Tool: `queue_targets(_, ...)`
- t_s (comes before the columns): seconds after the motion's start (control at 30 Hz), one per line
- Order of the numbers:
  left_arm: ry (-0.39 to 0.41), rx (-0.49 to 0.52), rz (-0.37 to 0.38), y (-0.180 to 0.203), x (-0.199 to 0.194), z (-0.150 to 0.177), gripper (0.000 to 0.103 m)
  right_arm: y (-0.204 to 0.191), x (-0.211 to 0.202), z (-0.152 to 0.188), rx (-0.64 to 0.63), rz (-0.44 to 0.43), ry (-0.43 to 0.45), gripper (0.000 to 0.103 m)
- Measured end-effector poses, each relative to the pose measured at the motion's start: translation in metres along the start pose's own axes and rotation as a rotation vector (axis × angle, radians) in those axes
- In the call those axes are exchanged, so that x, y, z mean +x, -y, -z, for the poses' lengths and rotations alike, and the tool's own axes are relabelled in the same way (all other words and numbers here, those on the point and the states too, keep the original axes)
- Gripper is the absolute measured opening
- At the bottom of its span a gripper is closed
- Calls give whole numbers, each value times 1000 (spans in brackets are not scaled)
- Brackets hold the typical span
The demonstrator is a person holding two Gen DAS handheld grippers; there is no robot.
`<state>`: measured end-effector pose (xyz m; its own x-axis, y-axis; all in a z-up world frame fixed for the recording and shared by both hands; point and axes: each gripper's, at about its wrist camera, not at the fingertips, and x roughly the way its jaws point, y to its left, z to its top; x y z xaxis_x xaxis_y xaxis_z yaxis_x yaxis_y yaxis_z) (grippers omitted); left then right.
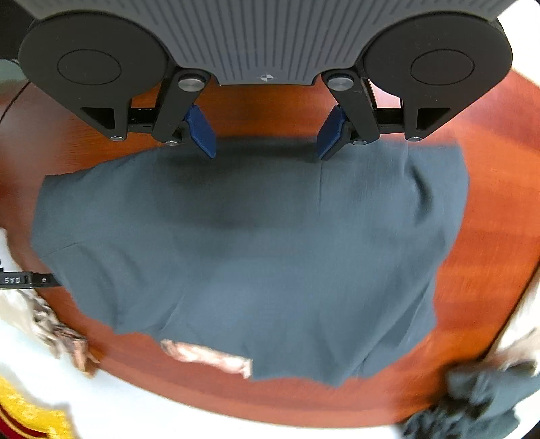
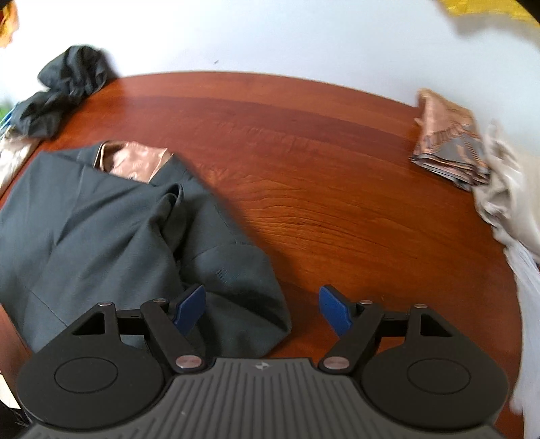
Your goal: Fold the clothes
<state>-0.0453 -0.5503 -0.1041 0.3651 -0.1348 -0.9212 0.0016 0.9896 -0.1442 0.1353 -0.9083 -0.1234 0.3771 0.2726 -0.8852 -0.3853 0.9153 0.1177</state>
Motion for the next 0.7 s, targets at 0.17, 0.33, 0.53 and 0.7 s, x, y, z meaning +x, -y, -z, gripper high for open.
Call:
queue_targets(0.17, -2, -156, -82, -16, 7, 20, 68, -5, 22, -15, -102, -60, -41, 81)
queue_targets(0.33, 1, -246, -141, -34, 14, 25, 68, -5, 36, -23, -173, -93, -57, 83)
queue_targets(0.53, -3, -272, -165, -48, 26, 12, 69, 2, 41, -20, -151, -164, -87, 65)
queue_targets(0.7, -15, -249, -146, -51, 33, -1, 69, 4, 41, -16, -127, -159, -101, 58)
